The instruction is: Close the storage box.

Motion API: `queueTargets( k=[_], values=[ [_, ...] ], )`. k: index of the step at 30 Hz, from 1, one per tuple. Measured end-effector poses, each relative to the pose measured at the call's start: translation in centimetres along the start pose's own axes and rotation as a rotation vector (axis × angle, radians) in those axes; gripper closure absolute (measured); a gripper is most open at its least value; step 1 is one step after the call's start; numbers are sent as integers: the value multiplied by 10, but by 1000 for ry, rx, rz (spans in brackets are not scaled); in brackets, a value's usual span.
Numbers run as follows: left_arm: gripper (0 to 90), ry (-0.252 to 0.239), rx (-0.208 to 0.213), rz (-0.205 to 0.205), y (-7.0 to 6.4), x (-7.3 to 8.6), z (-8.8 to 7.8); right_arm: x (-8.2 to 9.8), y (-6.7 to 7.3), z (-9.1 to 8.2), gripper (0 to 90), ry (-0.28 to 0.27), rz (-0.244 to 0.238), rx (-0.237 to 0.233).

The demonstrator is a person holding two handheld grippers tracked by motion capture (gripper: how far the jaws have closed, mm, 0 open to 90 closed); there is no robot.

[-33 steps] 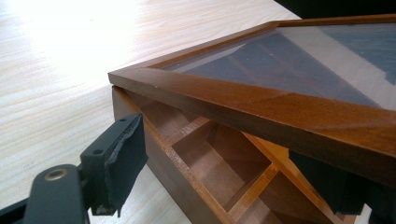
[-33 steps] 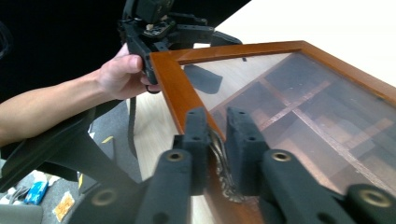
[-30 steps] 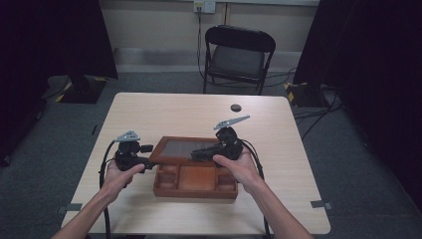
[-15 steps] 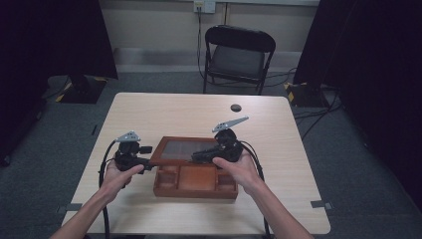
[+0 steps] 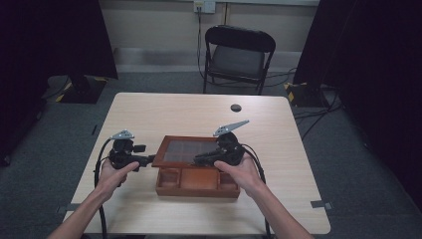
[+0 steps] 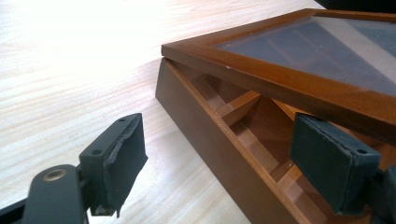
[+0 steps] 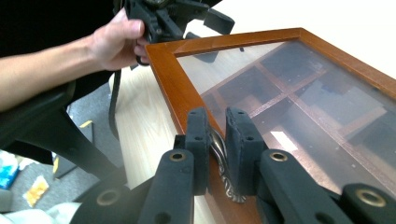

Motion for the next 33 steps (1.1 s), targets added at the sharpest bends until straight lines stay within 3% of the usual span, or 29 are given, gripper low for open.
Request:
queueTargets(
  k=[7, 13, 27, 33],
  values=[
    [176, -15, -17, -25, 8, 1, -5, 10, 2, 2, 800, 22, -6, 12],
    [177, -13, -16, -23, 7, 1, -5, 18, 2, 5, 801, 44, -12, 13],
    [180, 14, -18, -12, 5, 2, -2, 42, 1, 26, 805, 158, -14, 24],
    [182, 21, -14, -13, 6, 3, 0, 47, -2, 31, 805, 168, -9, 21]
  ],
)
Point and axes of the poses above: each handheld gripper's, and its own axes: z roughly forward along the jaws, x roughly out of its underside, y roughly to its left, the point moved 3 cm from there along z, roughly forward along the jaws, and after that the axes turned 3 degrees about -x, right-handed, at the moved point
